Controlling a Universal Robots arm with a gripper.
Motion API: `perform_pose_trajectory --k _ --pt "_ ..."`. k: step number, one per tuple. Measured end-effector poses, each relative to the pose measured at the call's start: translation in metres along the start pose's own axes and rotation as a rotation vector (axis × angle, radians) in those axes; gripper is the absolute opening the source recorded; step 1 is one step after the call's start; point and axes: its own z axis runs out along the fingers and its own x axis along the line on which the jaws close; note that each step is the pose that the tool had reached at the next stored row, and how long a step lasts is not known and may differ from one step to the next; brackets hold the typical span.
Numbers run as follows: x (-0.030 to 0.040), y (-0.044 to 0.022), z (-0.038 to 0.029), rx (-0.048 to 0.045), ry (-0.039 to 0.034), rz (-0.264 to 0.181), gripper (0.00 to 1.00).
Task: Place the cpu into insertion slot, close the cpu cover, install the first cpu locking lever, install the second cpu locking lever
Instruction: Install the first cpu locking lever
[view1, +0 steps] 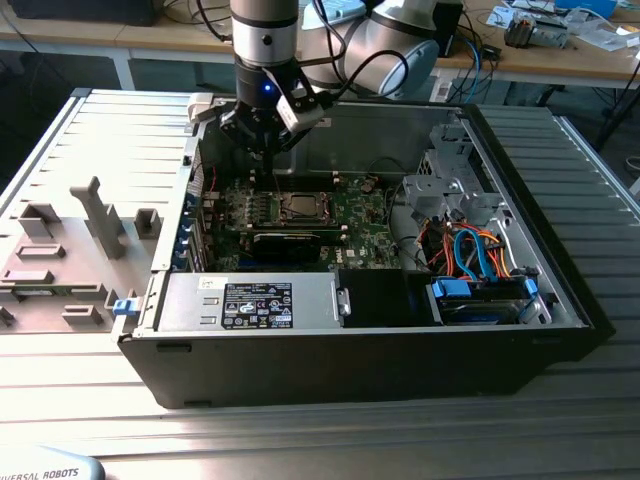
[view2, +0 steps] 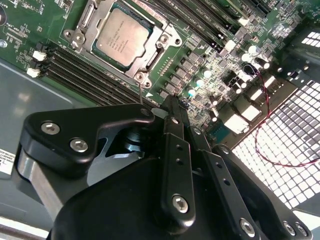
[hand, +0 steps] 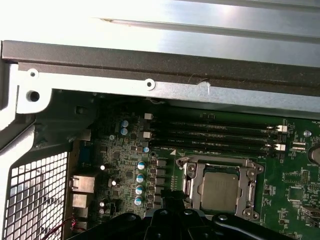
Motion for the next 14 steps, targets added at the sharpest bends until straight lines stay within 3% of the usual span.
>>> perform_pose_trajectory --k 7,11,14 --pt "0.0029 0.0004 0.0001 -0.0004 -0.0002 0.0 0.11" --pt "0.005 0.0008 0.0007 -0.0121 -0.0012 0.0 0.11" --pt "0.0065 0.001 0.0009 -0.0119 -0.0011 0.0 0.11"
